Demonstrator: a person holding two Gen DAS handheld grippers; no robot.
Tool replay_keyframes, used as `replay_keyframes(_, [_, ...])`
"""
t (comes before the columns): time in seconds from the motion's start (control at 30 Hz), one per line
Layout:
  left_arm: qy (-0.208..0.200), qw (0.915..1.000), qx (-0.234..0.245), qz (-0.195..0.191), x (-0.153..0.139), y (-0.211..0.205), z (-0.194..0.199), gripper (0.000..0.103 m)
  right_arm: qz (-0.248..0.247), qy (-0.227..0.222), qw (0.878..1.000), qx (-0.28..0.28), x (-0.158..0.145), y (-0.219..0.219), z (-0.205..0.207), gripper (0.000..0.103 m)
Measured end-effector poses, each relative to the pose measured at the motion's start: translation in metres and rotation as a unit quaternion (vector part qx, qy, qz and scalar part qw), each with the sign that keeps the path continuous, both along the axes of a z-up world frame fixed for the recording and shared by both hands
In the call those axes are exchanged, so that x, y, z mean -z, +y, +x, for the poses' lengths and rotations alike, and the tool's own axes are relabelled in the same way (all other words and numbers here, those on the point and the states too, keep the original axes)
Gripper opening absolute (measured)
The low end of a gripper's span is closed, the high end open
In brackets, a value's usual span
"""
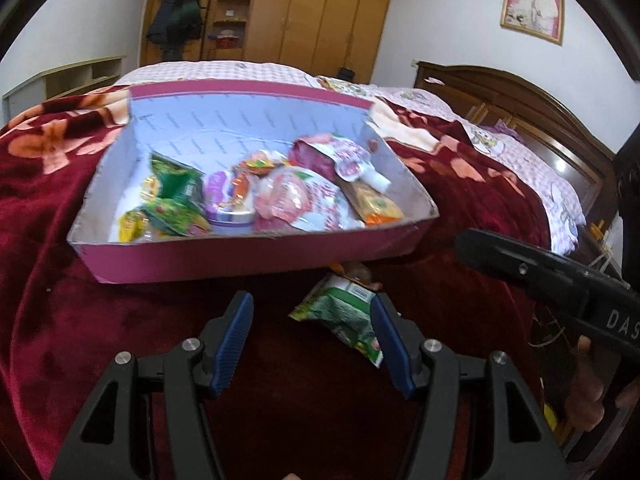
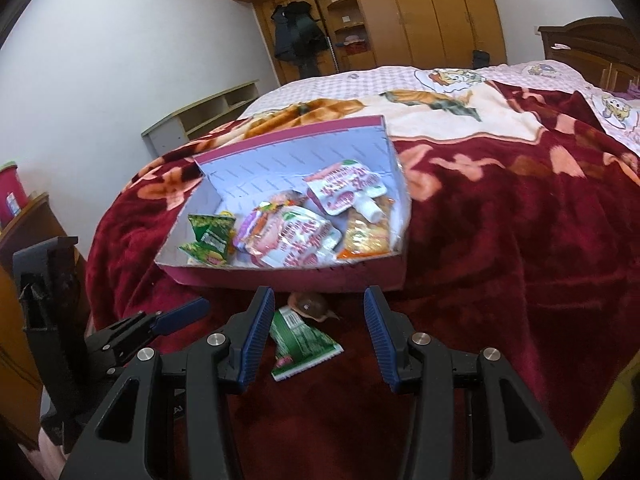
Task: Organize snacks
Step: 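Withdraw both tools from the box toward the remaining snacks, then grasp the green-and-white snack bag with the left tool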
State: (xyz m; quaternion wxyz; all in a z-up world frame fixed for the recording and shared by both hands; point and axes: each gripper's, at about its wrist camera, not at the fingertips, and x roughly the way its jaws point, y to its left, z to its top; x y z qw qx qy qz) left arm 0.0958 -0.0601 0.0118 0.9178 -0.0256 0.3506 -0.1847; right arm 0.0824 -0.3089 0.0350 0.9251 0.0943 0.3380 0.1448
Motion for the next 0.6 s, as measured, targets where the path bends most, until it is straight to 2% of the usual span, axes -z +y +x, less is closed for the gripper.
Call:
replay_keyframes(0.2, [0.028, 0.9995, 0.015, -0.003, 0.013, -0.011, 0.006, 0.068, 0.013, 0.01, 1.0, 0.009, 0.01, -0.011, 0.0, 0.048])
replay_keyframes(0.4, [0.029, 0.9993, 0.02, 0.013, 0.02, -0.021, 0.01, 0.068, 0.027, 0.021, 0.999, 0.007, 0.02, -0.015, 0.004, 0.048])
replay_keyframes(0.5, [0.03, 0.9991, 0.025, 0.016, 0.023, -0.025, 0.013, 0.077, 0.032, 0.025, 0.999, 0.006, 0.024, -0.016, 0.005, 0.048])
replay_keyframes(0.6, [0.032, 0.999, 0.023, 0.02, 0.027, -0.027, 0.017, 0.077, 0.035, 0.026, 0.999, 0.007, 0.028, -0.018, 0.006, 0.048])
